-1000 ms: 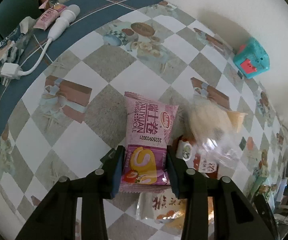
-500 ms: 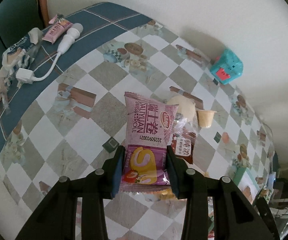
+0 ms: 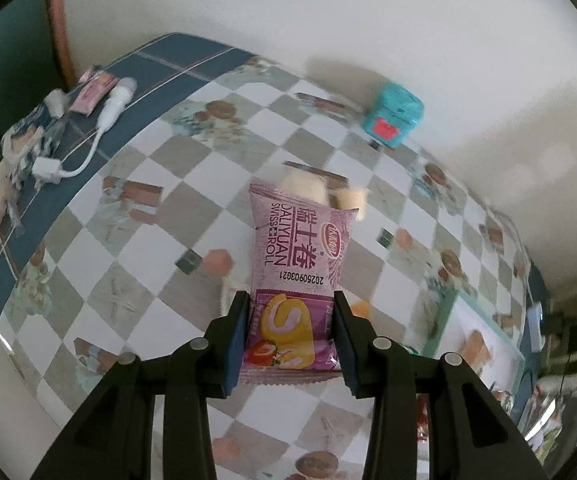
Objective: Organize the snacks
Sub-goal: 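Lift the pink Swiss roll bag with the left tool while the right tool holds the green pack, then carry both packs over the white tray and open both tools to release them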
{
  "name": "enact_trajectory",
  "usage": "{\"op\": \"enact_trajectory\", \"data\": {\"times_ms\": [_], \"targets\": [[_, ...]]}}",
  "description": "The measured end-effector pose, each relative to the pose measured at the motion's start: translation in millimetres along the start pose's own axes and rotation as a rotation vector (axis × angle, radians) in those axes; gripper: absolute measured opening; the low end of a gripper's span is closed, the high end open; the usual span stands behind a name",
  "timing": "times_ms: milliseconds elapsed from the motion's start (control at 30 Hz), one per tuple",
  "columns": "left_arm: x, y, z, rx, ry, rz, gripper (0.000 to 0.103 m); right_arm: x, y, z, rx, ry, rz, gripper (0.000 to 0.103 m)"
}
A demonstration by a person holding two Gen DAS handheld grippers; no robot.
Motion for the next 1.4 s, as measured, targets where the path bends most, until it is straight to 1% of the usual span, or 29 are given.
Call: {"op": "enact_trajectory", "data": {"times_ms": [133, 267, 333, 433, 700, 933, 1100, 1233, 1400], "targets": [[-16, 5, 30, -0.026, -0.089, -0.006, 0.042, -9, 3, 19, -0.001, -0.053, -0.003, 0.054], [-34, 7, 58, -0.030, -0.181, -0.016, 0.042, -6, 8, 34, 0.001, -0.097, 0.008, 0.054], [-42, 6, 71, -0.049, -0.212, -0.034, 0.042, -4, 10, 45, -0.005, -0.119, 0.016, 0.054], [-56, 3, 91, -0.099, -0.248, -0.070, 0.042, -1, 10, 60, -0.009, -0.152, 0.013, 0.054], [-89, -1, 138, -0.121, -0.382, -0.091, 0.042, 2, 1, 108, -0.034, -0.258, -0.008, 0.054], [-122, -13, 173, -0.133, -0.500, -0.116, 0.042, -3, -8, 148, -0.062, -0.346, -0.037, 0.055], [-140, -21, 188, -0.136, -0.552, -0.136, 0.042, -6, -13, 164, -0.065, -0.383, -0.052, 0.055], [-156, -28, 201, -0.166, -0.572, -0.179, 0.042, -7, -16, 171, -0.064, -0.397, -0.059, 0.055], [-170, -39, 212, -0.158, -0.610, -0.185, 0.042, -8, -19, 175, -0.059, -0.409, -0.065, 0.055]]}}
Point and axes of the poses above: each gripper's, at about its wrist camera, not at the fingertips, and y roughly against the way its jaws point, z to its right, x to its top, the point moved 8 cm from there along -y, roughly the way its jaws point, and after that the axes turned 3 degrees about y, right-handed, at the moved point
